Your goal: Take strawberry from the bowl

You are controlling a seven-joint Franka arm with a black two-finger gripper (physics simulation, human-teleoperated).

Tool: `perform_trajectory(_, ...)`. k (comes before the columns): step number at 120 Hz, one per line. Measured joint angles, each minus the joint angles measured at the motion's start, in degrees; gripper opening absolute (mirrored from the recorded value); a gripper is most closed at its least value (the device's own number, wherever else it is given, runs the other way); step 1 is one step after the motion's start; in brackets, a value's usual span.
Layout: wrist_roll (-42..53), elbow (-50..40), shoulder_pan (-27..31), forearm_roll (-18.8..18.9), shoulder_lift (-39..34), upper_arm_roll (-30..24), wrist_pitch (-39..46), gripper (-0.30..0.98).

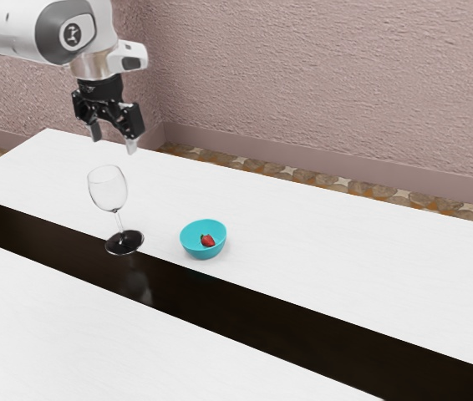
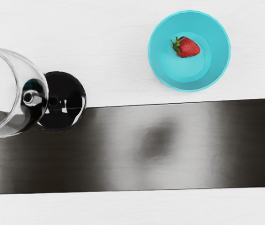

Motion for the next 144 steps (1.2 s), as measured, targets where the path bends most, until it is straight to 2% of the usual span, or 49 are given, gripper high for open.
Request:
perform_trajectory(36, 2.5, 0.34, -0.21, 0.37, 2.11, -1.2, 0.69, 0.69)
perform_trajectory(70, 29.11, -0.4, -0.23, 1.22, 7.71, -4.48, 8.76, 0.69)
perform_trajectory(80, 36.34, -0.34, -1.39, 3.22, 10.05, -5.44, 10.48, 0.69)
perform_trajectory(110, 52.82, -0.24, -0.63, 5.57, 17.23, -6.1, 18.03, 0.68)
perform_trajectory(116, 55.39, -0.27, -0.73, 5.72, 18.02, -6.15, 19.47, 0.65)
perform_trajectory(132, 61.23, 0.04, -0.66, 5.84, 20.65, -6.19, 22.65, 0.41)
perform_trajectory(144, 65.5, 0.29, -0.11, 5.84, 22.79, -6.26, 24.46, 0.33)
